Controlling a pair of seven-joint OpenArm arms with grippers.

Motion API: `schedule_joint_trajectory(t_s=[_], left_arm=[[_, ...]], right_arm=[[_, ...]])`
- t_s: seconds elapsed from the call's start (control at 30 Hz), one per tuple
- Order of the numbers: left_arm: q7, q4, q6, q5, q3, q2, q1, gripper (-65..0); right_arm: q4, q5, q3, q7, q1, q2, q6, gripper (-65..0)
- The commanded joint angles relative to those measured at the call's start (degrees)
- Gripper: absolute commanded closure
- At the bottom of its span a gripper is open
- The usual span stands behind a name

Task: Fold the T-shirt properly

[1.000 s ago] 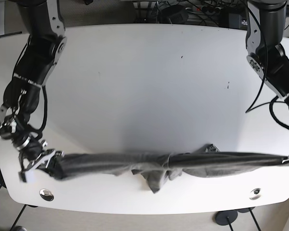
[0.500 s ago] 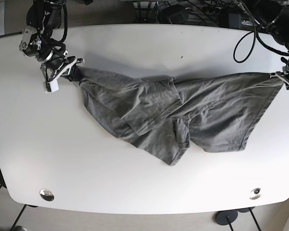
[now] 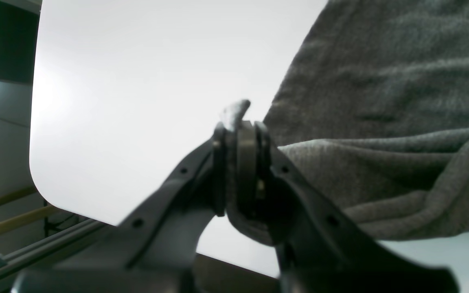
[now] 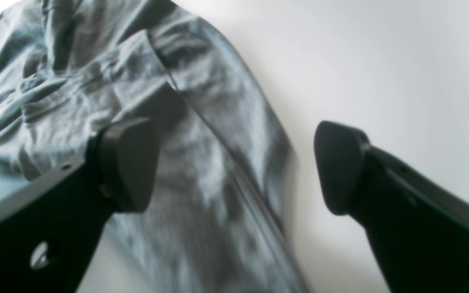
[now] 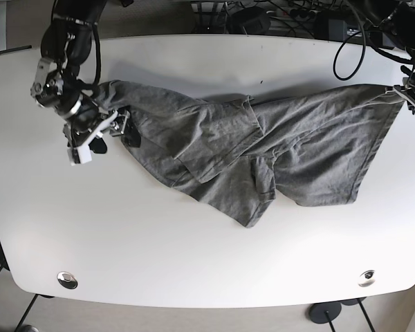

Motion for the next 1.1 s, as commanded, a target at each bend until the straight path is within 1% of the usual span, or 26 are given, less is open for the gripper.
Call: schedule_joint_trajectory(t_s=[0.03,0.13,0.17,0.2,0.27,0.3,0.37,0.43,0.53,0.57,0.6,0.67,0.7,0.73,0.8,0.87,0.9,1.0,1.07,1.1], left_arm=[[-1.08,1.32,-0.01,-0.56,0.04,-1.22,-0.35,-0.6],[-1.08,1.32,-0.01,-0.56,0.04,-1.22,-0.44,-0.6],[-1.08,1.32,-0.01,-0.56,0.13,-1.22,-0.62,-0.6],[-1.08,1.32,-0.01,-0.56,0.13,-1.22,-0.62,-0.6],[-1.08,1.32,-0.01,-0.56,0.13,-1.22,-0.7,-0.6],[-1.08,1.32,-0.01,-0.56,0.13,-1.22,-0.7,-0.6],[-1.08,1.32,-0.01,-0.56,0.13,-1.22,-0.7,-0.6],[-1.08,1.32,-0.01,-0.56,0.13,-1.22,-0.7,-0.6],[-1.08,1.23,-0.01,-0.56,0.13,-1.22,-0.7,-0.6],[-1.08,1.23,-0.01,-0.56,0.13,-1.22,-0.7,-0.6],[-1.08,1.23,-0.01,-0.56,0.13,-1.22,-0.7,-0.6],[-1.08,1.23,-0.01,-0.56,0.13,-1.22,-0.7,-0.6],[-1.08,1.23,-0.01,-0.56,0.13,-1.22,-0.7,-0.6],[-1.08,1.23,-0.01,-0.56,0.13,-1.22,-0.7,-0.6],[-1.08,1.23,-0.01,-0.56,0.13,-1.22,-0.7,-0.6],[-1.08,1.23,-0.01,-0.56,0.13,-1.22,-0.79,-0.6],[-1.08,1.23,-0.01,-0.56,0.22,-1.22,-0.79,-0.6],[-1.08,1.06,-0.01,-0.56,0.22,-1.31,-0.79,-0.6],[-1.08,1.15,-0.01,-0.56,0.22,-1.39,-0.79,-0.6],[-1.08,1.23,-0.01,-0.56,0.22,-1.39,-0.79,-0.6]], right_arm=[[-5.66,0.84,-1.68,1.13,6.15,1.88,0.33,-56.4],[-16.91,0.66,-5.99,3.15,14.59,3.11,0.51,-54.5],[-20.6,0.22,-7.74,4.73,17.14,4.16,0.77,-54.4],[-26.05,-0.22,-10.73,7.54,20.83,5.04,0.86,-54.7],[-33.7,-0.13,-15.83,11.59,25.14,6.36,0.95,-54.7],[-35.81,-0.13,-17.85,13.35,26.1,6.62,0.95,-54.7],[-39.06,-0.04,-21.99,16.07,27.16,6.54,0.95,-54.7],[-39.59,-0.22,-24.8,16.69,27.16,6.01,0.95,-54.5],[-39.68,-0.3,-27.17,18.88,25.23,3.72,0.86,-54.4],[-39.59,-0.3,-27.17,18.97,24.61,3.28,0.86,-52.8],[-39.59,-0.3,-27.17,19.06,24.35,3.2,0.86,-49.6],[-39.68,-0.3,-27.17,19.15,24.08,3.02,0.86,-40.7],[-39.68,-0.3,-27.17,19.15,24.08,2.41,0.86,-36.0],[-39.68,-0.3,-27.09,19.15,24.08,1.97,0.86,-28.1],[-39.68,-0.3,-27.09,19.5,24.35,1.97,0.86,-16.8],[-39.68,-0.3,-27.09,20.91,24.43,2.05,0.42,-5.5],[-39.59,-0.3,-27.09,21.17,24.43,2.05,0.33,-1.6],[-37.04,-0.04,-27.0,21.17,23.73,2.05,0.33,-1.6],[-31.68,-0.04,-27.0,21.17,20.39,2.14,0.16,-1.6],[-29.39,-0.04,-27.0,21.17,19.25,2.14,-0.72,-1.6]])
